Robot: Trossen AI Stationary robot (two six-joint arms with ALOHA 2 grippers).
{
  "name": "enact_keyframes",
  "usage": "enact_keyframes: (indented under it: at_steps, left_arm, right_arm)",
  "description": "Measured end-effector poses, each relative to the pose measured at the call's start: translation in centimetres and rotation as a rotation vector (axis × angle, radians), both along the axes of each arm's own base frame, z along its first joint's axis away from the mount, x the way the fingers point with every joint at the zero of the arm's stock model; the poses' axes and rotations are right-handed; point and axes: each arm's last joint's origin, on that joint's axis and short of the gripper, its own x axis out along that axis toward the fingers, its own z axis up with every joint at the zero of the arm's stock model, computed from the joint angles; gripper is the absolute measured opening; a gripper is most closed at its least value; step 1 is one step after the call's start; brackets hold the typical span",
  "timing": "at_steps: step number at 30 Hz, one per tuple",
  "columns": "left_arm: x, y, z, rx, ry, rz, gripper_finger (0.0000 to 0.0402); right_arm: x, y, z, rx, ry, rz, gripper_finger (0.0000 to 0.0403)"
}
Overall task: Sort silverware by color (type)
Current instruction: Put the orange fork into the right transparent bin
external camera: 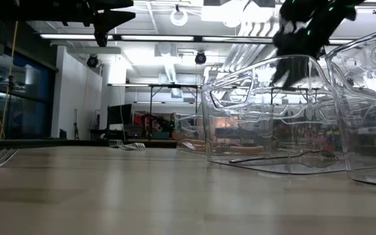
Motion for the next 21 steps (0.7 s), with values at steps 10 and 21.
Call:
enact_keyframes:
  at_steps: [10, 21]
  left_arm:
    - [0.0, 0.0, -0.2, -0.005, 0.023, 0.000, 0.0124]
    - [0.0, 0.0, -0.2, -0.005, 0.023, 0.000, 0.0124]
  right_arm:
    - [2.0, 3.9, 2.1, -0.184, -0.692, 0.258, 0.0220]
    - [3.4, 5.9, 2.1, -0.374, -0.701, 0.463, 0.0220]
